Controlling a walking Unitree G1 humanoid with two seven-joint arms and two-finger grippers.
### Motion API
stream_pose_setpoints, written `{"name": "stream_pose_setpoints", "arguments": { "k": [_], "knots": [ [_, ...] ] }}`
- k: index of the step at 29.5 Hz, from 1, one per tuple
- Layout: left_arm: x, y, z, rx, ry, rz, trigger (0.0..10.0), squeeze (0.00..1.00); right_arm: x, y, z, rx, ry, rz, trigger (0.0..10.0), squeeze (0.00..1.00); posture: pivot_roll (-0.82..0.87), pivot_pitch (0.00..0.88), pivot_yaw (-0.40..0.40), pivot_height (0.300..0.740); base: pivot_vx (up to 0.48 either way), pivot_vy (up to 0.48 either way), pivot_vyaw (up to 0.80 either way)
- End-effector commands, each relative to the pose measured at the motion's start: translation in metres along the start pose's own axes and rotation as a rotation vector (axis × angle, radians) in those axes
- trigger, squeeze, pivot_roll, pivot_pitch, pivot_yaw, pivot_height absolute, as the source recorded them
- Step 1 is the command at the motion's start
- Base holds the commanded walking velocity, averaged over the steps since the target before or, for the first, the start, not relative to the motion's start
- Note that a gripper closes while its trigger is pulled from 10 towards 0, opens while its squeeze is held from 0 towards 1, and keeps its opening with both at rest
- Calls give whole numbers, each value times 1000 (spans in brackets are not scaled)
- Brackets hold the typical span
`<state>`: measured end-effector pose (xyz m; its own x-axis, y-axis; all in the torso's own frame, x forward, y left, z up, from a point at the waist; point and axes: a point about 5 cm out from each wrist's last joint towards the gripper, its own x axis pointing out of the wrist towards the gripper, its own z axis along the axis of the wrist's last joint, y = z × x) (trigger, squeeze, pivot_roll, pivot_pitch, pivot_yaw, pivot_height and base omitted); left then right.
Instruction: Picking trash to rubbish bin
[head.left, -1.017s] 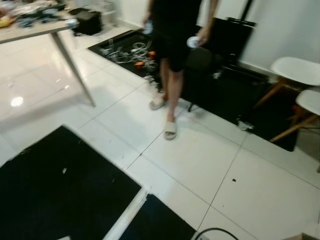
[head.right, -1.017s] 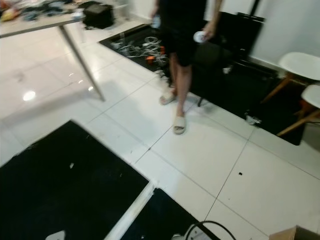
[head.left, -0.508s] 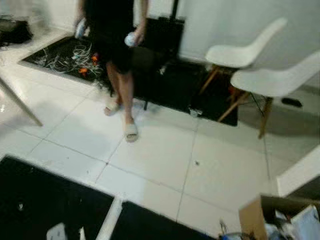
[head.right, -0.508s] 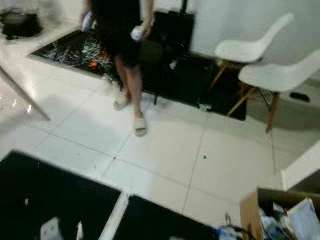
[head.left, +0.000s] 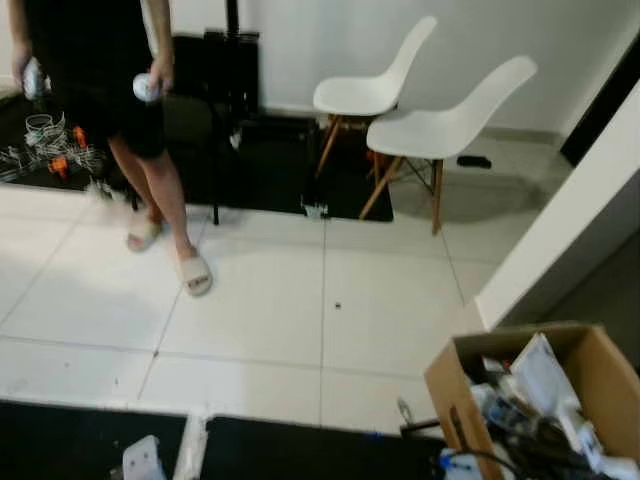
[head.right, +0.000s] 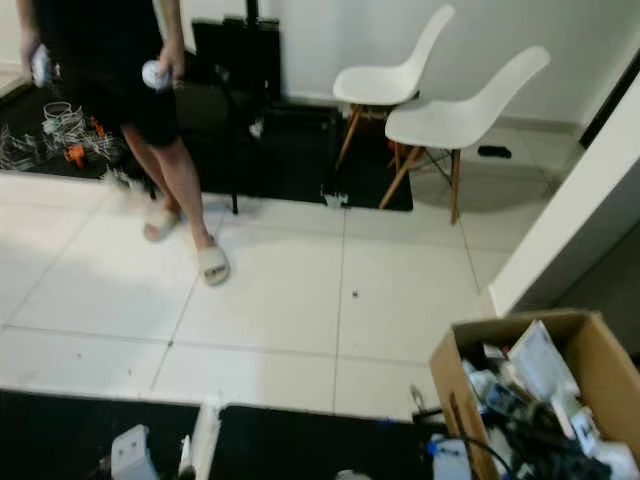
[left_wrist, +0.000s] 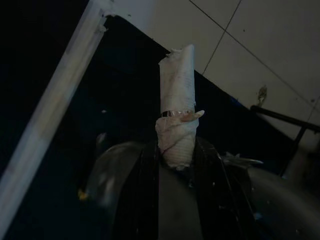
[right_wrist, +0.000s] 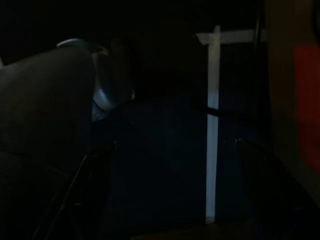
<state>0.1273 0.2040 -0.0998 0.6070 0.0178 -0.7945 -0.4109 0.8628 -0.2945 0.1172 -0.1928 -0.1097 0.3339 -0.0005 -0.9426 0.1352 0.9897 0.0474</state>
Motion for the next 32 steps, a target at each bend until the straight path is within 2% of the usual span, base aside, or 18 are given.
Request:
{"name": "stream_pose_setpoints", "arguments": {
  "k": [1,8,13,15,16,17,18,19,23,24,26,27,28,29,30,32],
  "knots": [
    [-1,2,-4,20,18,5,10000,0,2,24,-6,2,21,84,10000,0,136,31,2,740,0,0,-800],
    [0,1,-1,37,12,-1,10000,0,2,25,-5,-12,19,89,10000,0,134,30,4,740,0,0,-795],
    [2,-2,10,72,-33,-19,10000,0,2,25,-5,-14,19,89,10000,0,136,30,5,740,0,0,-800],
    [3,-3,23,84,-97,-36,10000,0,2,25,-5,-10,17,93,10000,0,138,31,6,740,0,0,-800],
    [5,-7,39,93,-168,-70,10000,0,2,26,-5,-5,16,96,10000,0,139,32,5,740,0,0,-788],
    [5,-7,39,93,-168,-70,10000,0,2,26,-5,-5,16,96,10000,0,139,32,5,740,0,0,-788],
    [7,-13,57,106,-248,-120,10000,0,2,26,-5,-4,15,99,10000,0,139,32,5,740,0,0,-800],
    [7,-13,57,106,-248,-120,10000,0,2,26,-5,-4,15,99,10000,0,139,32,5,740,0,0,-800],
    [7,-43,104,197,-436,-312,10000,0,2,26,-5,-4,15,103,10000,0,145,34,3,740,0,0,-794],
    [1,-61,130,250,-556,-427,10000,0,2,26,-5,-5,15,104,10000,0,143,35,3,740,0,0,-788],
    [-6,-73,150,279,-657,-494,10000,0,2,26,-5,-5,15,106,10000,0,143,36,3,740,0,0,-794],
    [-15,-85,174,310,-766,-532,10000,0,2,26,-5,-6,15,106,10000,0,143,36,3,740,0,0,-788],
    [-15,-85,174,310,-766,-532,10000,0,2,26,-5,-6,15,106,10000,0,143,36,3,740,0,0,-788],
    [-21,-90,185,325,-816,-543,10000,0,2,26,-5,-6,15,106,10000,0,143,38,3,740,0,0,-788],
    [-32,-101,204,388,-901,-563,10000,0,2,25,-5,-7,16,106,10000,0,143,38,3,740,0,0,-800],
    [-50,-122,227,492,-1011,-615,10000,0,2,25,-5,-12,17,107,10000,0,143,38,3,740,0,0,-794]
  ]
}}
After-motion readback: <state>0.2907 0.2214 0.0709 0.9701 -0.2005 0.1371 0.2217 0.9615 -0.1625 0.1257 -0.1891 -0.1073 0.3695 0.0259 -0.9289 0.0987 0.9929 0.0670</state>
